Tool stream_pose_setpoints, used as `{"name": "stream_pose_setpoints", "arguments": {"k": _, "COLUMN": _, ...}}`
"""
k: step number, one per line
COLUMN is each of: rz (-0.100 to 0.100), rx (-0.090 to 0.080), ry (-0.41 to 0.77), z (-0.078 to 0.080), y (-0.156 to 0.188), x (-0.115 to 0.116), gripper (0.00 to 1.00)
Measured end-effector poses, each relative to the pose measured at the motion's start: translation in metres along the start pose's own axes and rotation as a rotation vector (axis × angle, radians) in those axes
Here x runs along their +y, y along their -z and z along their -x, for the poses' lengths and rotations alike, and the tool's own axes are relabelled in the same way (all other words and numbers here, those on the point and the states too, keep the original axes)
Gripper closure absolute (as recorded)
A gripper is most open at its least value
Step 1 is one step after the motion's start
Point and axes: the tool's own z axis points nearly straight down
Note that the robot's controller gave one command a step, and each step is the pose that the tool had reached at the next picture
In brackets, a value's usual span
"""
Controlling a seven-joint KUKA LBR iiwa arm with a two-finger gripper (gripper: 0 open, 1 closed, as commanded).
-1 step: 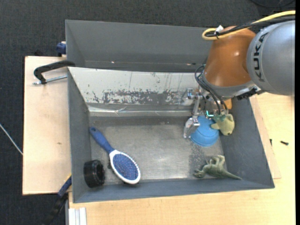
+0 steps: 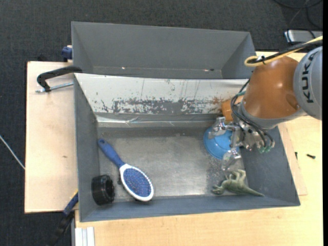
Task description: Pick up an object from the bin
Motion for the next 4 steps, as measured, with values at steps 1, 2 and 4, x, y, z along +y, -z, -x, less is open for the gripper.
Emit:
{"name": "stream_pose_setpoints", "arguments": {"k": 1, "rz": 0.001, "rx": -0.012, "ry": -0.1, "z": -0.009, "y": 0.058, "x": 0.039, "gripper": 0.0}}
{"name": "stream_pose_setpoints", "arguments": {"k": 2, "rz": 0.015, "rx": -0.016, "ry": 0.142, "z": -0.005, "y": -0.023, "x": -0.015, "gripper": 0.0}}
{"name": "stream_pose_setpoints", "arguments": {"k": 4, "rz": 0.009, "rx": -0.017, "ry": 1.172, "z": 0.024, "y": -0.018, "x": -0.062, "gripper": 0.0}}
